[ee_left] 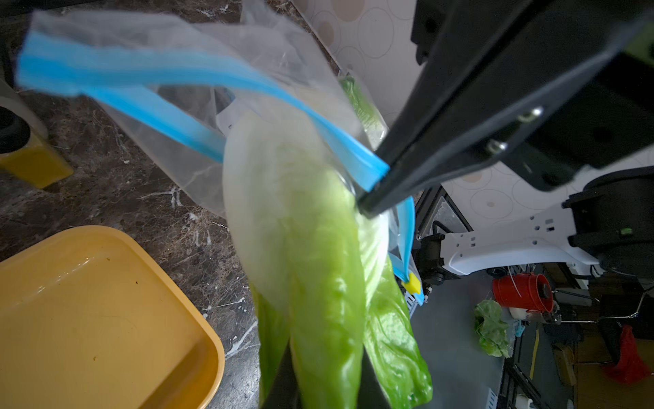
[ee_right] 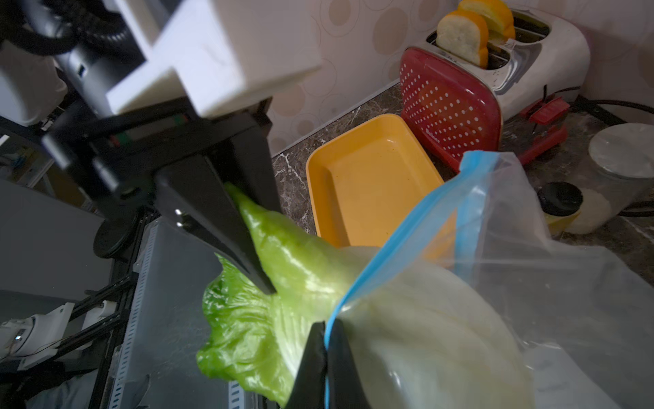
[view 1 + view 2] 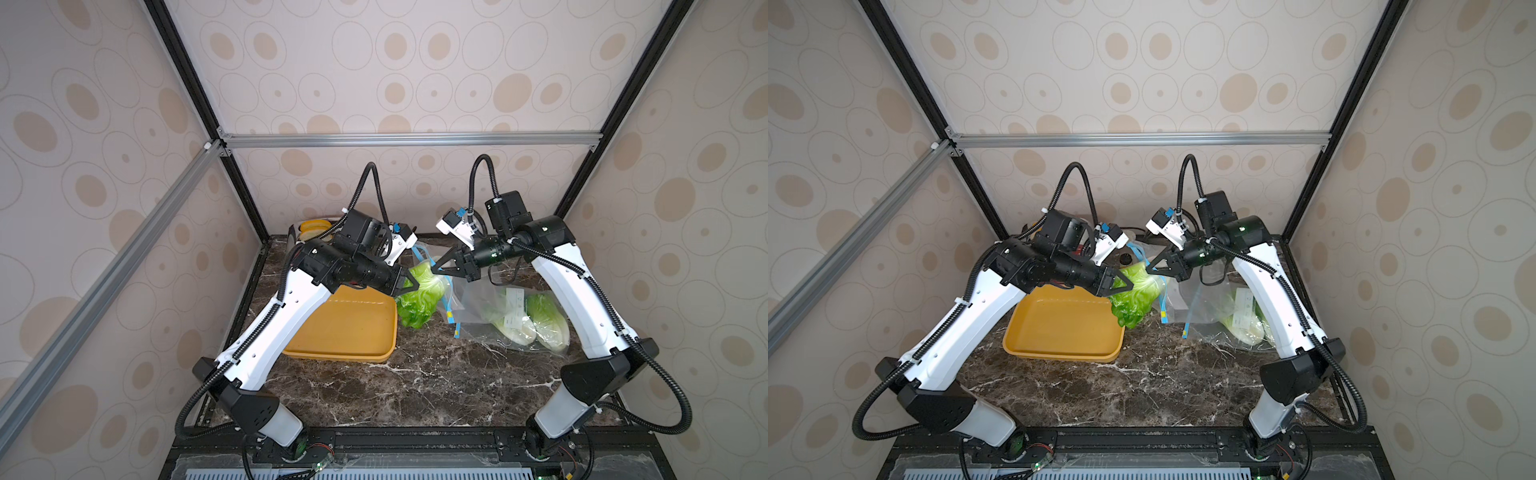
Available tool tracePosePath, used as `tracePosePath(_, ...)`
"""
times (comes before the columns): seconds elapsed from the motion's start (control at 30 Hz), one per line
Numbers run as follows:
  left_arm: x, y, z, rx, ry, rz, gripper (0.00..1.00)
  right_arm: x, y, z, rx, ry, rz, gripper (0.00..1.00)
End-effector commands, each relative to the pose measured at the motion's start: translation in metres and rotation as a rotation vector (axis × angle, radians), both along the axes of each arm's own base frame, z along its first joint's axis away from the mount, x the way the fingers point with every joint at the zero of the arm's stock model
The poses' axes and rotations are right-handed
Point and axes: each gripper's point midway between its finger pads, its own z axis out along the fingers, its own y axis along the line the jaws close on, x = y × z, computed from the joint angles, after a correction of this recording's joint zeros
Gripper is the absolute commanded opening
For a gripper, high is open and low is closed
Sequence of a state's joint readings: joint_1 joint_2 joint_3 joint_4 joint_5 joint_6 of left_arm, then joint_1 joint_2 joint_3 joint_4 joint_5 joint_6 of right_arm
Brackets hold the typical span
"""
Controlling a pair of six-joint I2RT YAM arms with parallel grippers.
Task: Put the chinese cabbages into a zipper bag and zip it
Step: Place the Chinese cabbage in the zipper food storage bag.
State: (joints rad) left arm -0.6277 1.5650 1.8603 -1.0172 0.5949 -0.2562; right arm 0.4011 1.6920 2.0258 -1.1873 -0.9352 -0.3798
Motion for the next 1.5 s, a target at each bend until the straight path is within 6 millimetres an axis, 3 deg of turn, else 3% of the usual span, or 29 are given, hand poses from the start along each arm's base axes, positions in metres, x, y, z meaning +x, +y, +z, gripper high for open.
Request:
tracePosePath(0.0, 0.011, -0.01, 0.027, -0.066, -0.093, -0.016, 0.09, -0.025, 0.009, 0.009, 0.056, 0.05, 0.117, 0.0)
tracePosePath(0.1, 0.021, -0.011, 0.011, -0.028, -0.078, 0.008, 0.07, -0.034, 0.014, 0.012, 0.078, 0.052, 0.149, 0.0)
tracePosePath(0.2, 0.033, -0.008, 0.012, -0.031, -0.11, 0.073, 0.06, -0.038, 0.015, 0.014, 0.105, 0.069, 0.167, 0.0)
tracePosePath(0.37, 0.044, -0.009, 0.054, -0.229, -0.202, 0.183, 0.05, -0.037, 0.016, 0.005, 0.142, 0.088, 0.135, 0.0)
tracePosePath(0.57, 0.05, -0.02, 0.086, -0.45, -0.175, 0.218, 0.06, -0.033, 0.013, -0.009, 0.153, 0.083, 0.064, 0.0)
tracePosePath(0.7, 0.051, -0.027, 0.066, -0.442, -0.125, 0.24, 0.05, -0.03, 0.018, 0.013, 0.229, 0.074, 0.064, 0.0)
tracePosePath(0.83, 0.065, -0.016, 0.047, -0.455, -0.084, 0.389, 0.07, -0.028, 0.02, 0.023, 0.294, 0.072, 0.044, 0.0)
tracePosePath(0.97, 0.072, -0.002, 0.044, -0.442, -0.079, 0.488, 0.21, -0.026, 0.014, 0.007, 0.258, 0.087, -0.017, 0.0)
tracePosePath(1.13, 0.076, -0.001, 0.053, -0.454, -0.054, 0.512, 0.25, -0.015, 0.012, -0.017, 0.227, 0.143, -0.092, 0.0)
tracePosePath(1.33, 0.079, -0.009, 0.048, -0.502, 0.009, 0.516, 0.5, 0.003, 0.023, 0.003, 0.336, 0.18, -0.111, 0.0)
tracePosePath(1.47, 0.074, -0.007, 0.055, -0.501, 0.015, 0.494, 0.58, 0.013, 0.026, 0.019, 0.377, 0.173, -0.147, 0.0)
